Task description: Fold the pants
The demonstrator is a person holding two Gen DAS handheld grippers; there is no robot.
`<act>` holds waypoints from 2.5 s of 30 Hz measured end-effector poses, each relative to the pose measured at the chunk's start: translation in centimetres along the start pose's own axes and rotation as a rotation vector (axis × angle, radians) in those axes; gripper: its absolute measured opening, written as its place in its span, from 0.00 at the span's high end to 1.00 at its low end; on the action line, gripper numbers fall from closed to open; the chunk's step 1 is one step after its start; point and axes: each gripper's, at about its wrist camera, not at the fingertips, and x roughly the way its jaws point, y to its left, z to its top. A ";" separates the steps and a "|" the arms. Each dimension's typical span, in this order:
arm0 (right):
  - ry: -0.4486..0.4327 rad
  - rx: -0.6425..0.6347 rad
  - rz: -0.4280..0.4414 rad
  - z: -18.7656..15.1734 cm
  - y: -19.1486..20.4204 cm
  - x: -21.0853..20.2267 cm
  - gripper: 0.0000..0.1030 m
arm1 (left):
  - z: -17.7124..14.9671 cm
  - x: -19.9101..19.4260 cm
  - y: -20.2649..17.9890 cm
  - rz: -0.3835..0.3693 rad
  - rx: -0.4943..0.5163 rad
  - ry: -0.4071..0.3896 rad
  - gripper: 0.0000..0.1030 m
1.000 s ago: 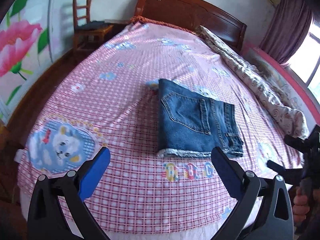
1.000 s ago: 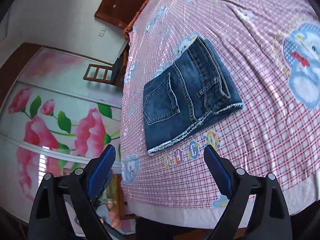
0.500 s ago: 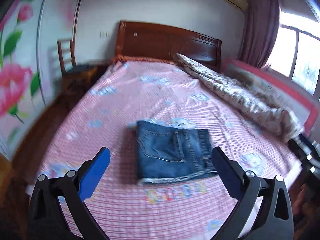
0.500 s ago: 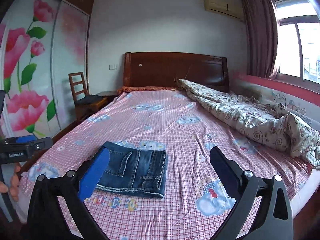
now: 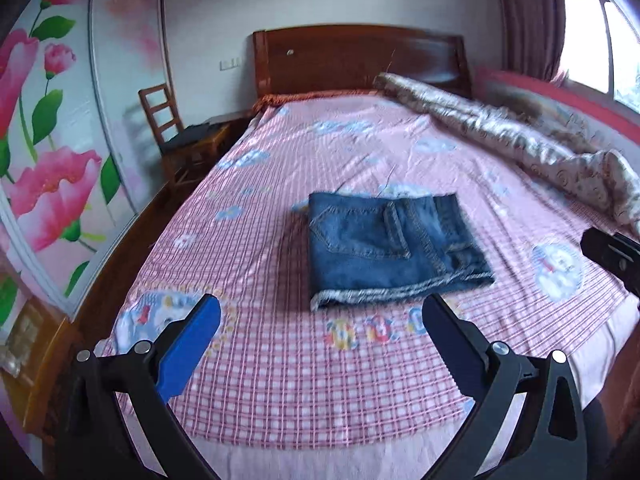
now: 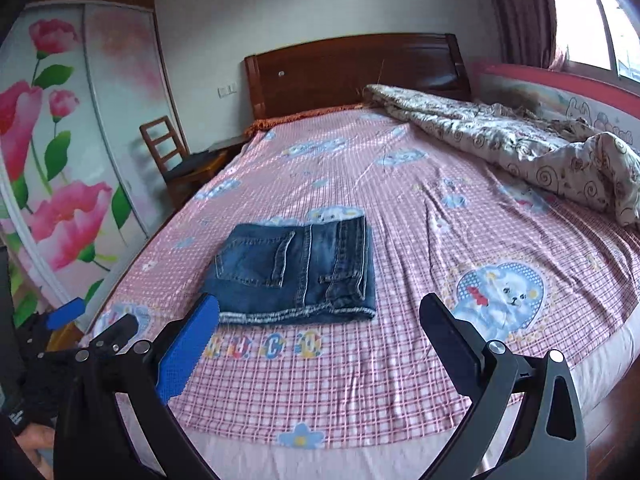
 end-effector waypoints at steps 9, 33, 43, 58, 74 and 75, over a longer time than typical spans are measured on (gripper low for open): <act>0.155 -0.030 0.008 -0.8 2.0 4.3 0.04 | 0.8 2.2 -1.1 -0.023 -0.023 0.093 0.02; -0.144 -0.074 -0.154 2.1 1.7 2.2 0.03 | 4.4 1.3 -1.0 -0.002 -0.035 -0.224 0.02; -0.165 -0.035 -0.184 2.2 1.5 2.2 0.03 | 3.3 0.5 -1.2 -0.029 -0.043 -0.283 0.02; -0.140 -0.053 -0.224 0.1 0.2 3.3 0.04 | 1.8 1.9 -1.2 -0.060 -0.048 -0.279 0.02; -0.078 -0.053 -0.216 -1.2 -0.2 3.7 0.04 | 0.5 2.4 -2.7 -0.105 0.028 -0.209 0.02; -0.078 -0.052 -0.218 -1.1 -0.3 3.6 0.03 | 0.6 2.4 -2.5 -0.103 0.022 -0.208 0.02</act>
